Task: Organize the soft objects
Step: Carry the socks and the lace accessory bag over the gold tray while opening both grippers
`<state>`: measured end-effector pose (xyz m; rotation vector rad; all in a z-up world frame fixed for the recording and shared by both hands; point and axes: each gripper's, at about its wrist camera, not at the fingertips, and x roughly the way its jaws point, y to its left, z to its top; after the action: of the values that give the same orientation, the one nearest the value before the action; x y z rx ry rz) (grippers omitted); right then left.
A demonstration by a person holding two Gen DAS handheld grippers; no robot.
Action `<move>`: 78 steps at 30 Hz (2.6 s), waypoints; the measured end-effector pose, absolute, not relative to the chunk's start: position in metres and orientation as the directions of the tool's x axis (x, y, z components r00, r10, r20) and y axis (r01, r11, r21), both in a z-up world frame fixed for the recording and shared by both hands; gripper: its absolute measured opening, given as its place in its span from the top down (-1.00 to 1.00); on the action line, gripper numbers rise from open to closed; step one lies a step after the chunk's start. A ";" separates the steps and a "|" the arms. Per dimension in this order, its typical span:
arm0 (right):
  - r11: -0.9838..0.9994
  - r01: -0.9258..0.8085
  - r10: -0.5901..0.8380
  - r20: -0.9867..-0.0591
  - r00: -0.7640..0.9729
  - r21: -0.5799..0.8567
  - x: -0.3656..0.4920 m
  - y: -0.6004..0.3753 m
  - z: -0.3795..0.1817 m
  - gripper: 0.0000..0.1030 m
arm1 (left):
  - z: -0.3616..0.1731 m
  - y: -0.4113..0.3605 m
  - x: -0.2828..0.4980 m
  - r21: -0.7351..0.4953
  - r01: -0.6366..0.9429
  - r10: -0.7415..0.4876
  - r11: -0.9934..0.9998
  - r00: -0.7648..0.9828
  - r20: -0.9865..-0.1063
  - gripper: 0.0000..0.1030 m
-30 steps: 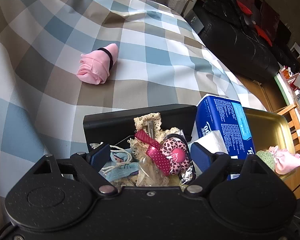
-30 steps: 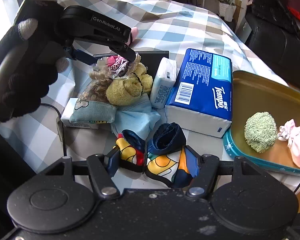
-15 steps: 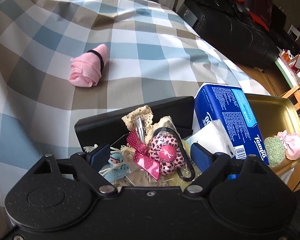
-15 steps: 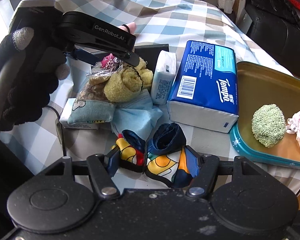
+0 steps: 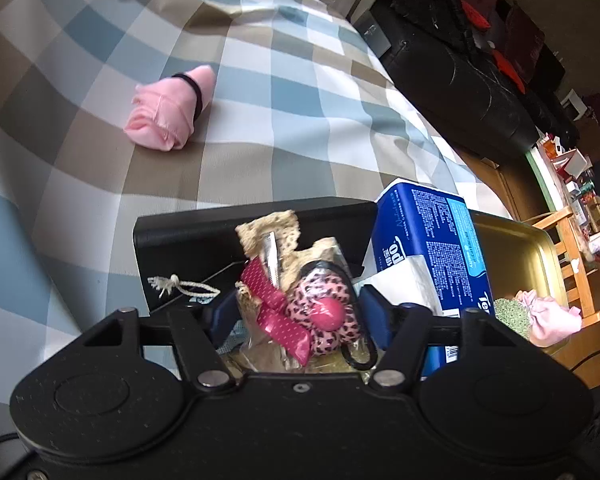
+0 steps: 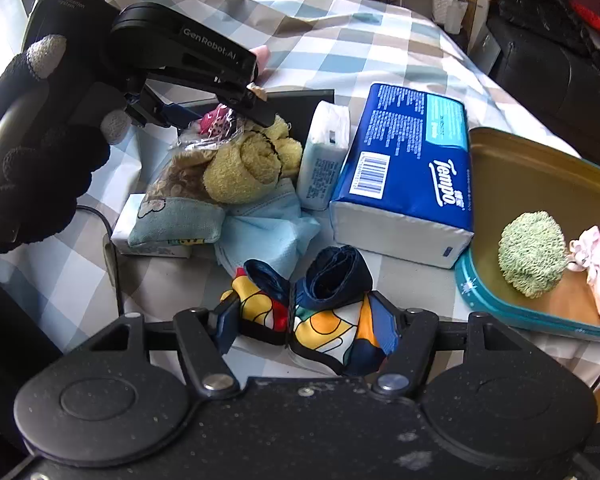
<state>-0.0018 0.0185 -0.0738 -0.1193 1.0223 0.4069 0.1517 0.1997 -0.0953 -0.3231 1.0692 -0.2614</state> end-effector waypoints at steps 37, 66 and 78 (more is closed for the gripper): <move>0.989 -0.023 0.114 -0.669 0.734 0.144 0.069 -0.159 0.039 -0.26 | -0.016 0.101 0.082 -0.128 0.195 -0.225 0.972 0.640 -0.735 -0.13; 0.919 0.296 0.021 -0.783 0.622 0.259 0.124 -0.276 0.014 -0.30 | -0.044 -0.059 0.165 -0.128 0.275 -0.245 0.953 0.445 -0.861 -0.15; 0.923 0.291 0.010 -0.774 0.633 0.250 0.124 -0.271 0.017 -0.40 | -0.048 -0.057 0.165 -0.104 0.267 -0.219 0.958 0.451 -0.865 -0.38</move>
<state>0.1238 -0.2713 0.0173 0.3722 0.8754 -0.1653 0.1653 -0.0574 -0.0480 0.0497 1.0616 -0.3006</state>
